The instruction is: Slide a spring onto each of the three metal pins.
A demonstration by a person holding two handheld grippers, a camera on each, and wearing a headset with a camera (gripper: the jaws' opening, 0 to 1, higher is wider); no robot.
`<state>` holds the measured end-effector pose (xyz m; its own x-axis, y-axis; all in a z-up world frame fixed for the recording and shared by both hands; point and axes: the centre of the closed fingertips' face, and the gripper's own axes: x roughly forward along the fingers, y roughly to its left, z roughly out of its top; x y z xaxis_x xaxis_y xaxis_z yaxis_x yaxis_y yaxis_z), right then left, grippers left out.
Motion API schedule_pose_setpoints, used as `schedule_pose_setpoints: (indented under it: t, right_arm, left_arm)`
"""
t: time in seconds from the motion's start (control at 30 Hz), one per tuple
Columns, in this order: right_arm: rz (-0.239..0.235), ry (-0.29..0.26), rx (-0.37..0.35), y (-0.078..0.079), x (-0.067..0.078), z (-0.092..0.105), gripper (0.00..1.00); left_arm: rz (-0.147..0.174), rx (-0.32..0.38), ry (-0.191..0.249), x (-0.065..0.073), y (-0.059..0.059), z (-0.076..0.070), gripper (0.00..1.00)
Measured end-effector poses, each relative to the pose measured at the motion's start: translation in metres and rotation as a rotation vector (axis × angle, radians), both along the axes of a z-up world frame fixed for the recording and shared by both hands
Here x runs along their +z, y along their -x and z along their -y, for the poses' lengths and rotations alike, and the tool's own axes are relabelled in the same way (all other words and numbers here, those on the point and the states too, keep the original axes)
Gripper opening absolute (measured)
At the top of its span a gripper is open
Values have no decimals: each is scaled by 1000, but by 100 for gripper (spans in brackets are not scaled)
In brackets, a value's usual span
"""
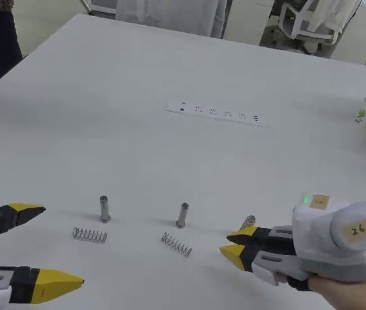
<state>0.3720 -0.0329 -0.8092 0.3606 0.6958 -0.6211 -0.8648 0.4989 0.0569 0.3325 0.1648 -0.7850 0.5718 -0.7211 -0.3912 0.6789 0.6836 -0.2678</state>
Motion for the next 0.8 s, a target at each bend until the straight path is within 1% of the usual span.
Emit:
schedule_pose_setpoints:
  t: [0.07, 0.2, 0.3, 0.4, 0.57, 0.8]
  right_arm:
    - [-5, -7, 4, 1, -1, -6, 11]
    - [-5, -1, 24, 5, -6, -18, 11]
    - [-10, -4, 27, 5, -9, -26, 11]
    - [-5, 4, 34, 5, -14, -33, 11]
    - [-7, 4, 38, 2, -19, -45, 12]
    - [-5, 13, 42, -5, -25, -53, 12]
  left_arm:
    - [-1, 0, -2, -1, 0, 0, 91]
    - [-2, -2, -2, -1, 0, 0, 91]
    - [-3, -4, -3, -2, 1, 1, 91]
    - [0, -8, 0, 0, 1, 3, 91]
    - [2, -10, 0, 0, 1, 3, 91]
    - [-1, -8, -3, -1, 3, 2, 91]
